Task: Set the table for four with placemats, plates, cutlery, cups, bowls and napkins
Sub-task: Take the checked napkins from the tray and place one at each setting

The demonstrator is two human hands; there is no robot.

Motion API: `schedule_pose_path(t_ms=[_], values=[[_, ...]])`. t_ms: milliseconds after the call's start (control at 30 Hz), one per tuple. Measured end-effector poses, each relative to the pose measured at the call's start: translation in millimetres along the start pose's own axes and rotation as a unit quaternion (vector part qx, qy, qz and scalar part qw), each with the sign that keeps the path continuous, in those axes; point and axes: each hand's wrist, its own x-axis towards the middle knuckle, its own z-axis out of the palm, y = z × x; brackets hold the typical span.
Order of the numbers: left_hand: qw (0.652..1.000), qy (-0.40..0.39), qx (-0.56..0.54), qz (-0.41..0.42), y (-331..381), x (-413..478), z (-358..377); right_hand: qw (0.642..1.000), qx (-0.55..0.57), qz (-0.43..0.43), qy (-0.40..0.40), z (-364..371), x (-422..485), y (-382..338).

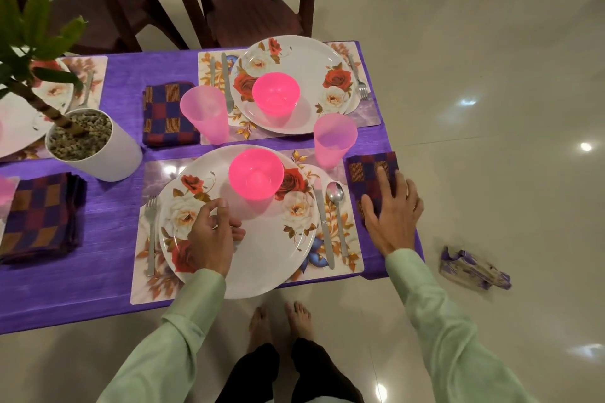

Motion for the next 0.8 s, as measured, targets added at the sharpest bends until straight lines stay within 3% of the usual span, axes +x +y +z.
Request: schedule_pose_path(t_ms=[133,800], values=[[1.0,-0.013,-0.005,-0.001,-2.9,-4.4,4.2,0.993,-0.077,-0.011,-0.088,18.0,-1.9,11.1],[1.0,-0.003,-0.02,0.013,5.9,-14.2,-12.3,0.988,-0.096,-0.005,-0.124,13.7,27.1,-6.6]])
